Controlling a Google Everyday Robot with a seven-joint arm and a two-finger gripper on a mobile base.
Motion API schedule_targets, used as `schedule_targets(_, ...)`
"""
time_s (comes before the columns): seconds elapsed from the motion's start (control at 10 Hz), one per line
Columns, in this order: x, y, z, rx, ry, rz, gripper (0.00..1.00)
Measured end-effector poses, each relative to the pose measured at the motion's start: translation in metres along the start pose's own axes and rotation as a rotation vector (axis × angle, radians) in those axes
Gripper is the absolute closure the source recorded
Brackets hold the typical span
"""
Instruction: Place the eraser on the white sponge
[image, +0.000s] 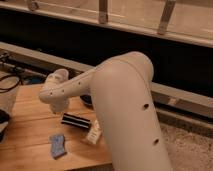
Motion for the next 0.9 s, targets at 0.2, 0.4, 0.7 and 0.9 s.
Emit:
schedule_targets(0.2, -0.01, -0.007, -0.005, -0.009, -0.019, -0.022, 0.62)
schedule_targets(0.4, -0.017, -0.034, -0.007, -0.026, -0.026, -0.006, 0.42)
schedule_targets(0.7, -0.013, -0.049, -0.01, -0.061, -0.031, 0.01, 0.2)
schedule_targets(0.9, 0.003, -0.035, -0.016, -0.092, -0.035, 0.007, 0.2)
